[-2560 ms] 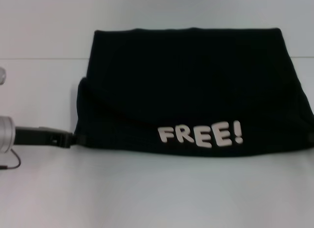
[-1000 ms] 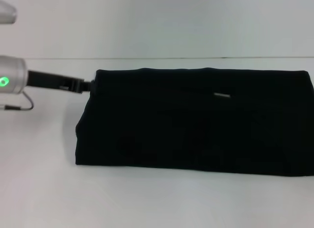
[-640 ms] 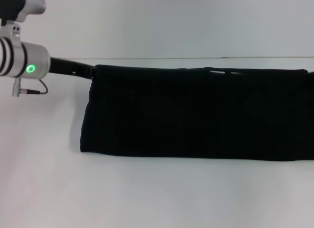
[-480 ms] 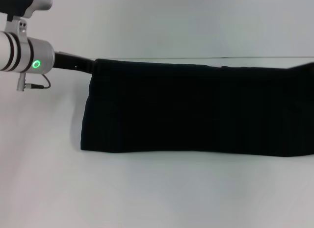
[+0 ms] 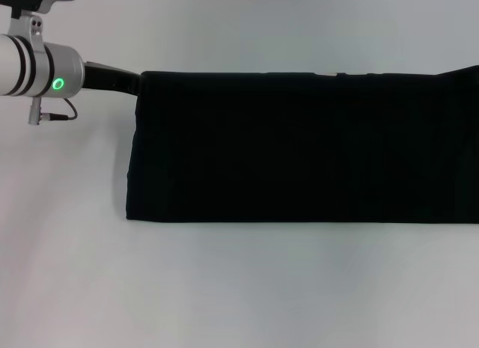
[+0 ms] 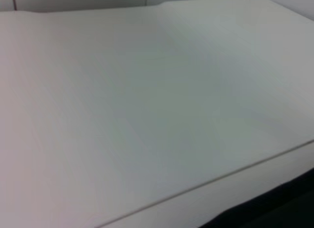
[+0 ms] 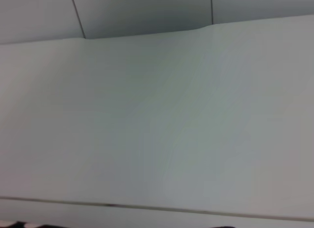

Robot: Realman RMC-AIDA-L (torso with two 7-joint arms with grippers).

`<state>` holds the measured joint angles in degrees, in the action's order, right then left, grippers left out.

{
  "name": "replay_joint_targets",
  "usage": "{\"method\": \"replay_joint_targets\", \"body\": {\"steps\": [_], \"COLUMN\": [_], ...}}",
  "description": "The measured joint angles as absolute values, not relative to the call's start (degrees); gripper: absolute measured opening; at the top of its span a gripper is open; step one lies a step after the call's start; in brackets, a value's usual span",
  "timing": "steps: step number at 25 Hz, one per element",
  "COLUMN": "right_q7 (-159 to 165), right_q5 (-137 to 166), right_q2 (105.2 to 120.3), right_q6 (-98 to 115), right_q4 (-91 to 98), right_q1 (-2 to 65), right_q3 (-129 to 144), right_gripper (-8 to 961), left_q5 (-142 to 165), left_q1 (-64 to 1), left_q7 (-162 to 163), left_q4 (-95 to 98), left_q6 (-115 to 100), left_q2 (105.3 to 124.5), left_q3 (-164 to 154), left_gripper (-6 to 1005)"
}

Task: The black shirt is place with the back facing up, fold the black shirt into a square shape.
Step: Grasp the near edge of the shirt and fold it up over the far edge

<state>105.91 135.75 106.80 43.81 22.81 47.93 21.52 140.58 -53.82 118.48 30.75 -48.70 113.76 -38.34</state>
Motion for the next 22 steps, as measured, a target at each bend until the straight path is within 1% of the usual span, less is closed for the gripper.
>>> {"method": "replay_joint_targets", "body": {"steps": [5, 10, 17, 20, 22], "right_q7": [105.9, 105.6, 105.6, 105.7, 105.9], "right_q5": [135.7, 135.7, 135.6, 135.7, 135.6], "right_q2": [106.74, 107.21, 108.32, 108.89, 109.52], "right_q6": [42.4, 41.2, 38.9, 38.6, 37.9], "right_q4": [22.7, 21.9, 21.4, 22.3, 24.0], "right_q1": [48.0, 48.0, 48.0, 47.7, 47.3], "right_q3": [22.3, 22.3, 22.3, 22.4, 22.3], "right_gripper": [42, 42, 42, 41, 99], "left_q5": [140.5, 140.6, 140.9, 140.8, 140.6], "left_q1": [-54.0, -54.1, -54.1, -54.0, -53.8], "left_q7": [118.5, 118.5, 118.4, 118.1, 118.2], "left_q4": [30.2, 29.3, 29.2, 29.2, 29.2], "left_q6": [-47.8, -46.9, -45.3, -43.2, -41.0], "left_q2": [113.84, 114.14, 115.0, 115.72, 116.23], "left_q3": [-38.3, -38.4, -38.5, -38.5, -38.4], "left_gripper": [3, 3, 4, 4, 4]}}
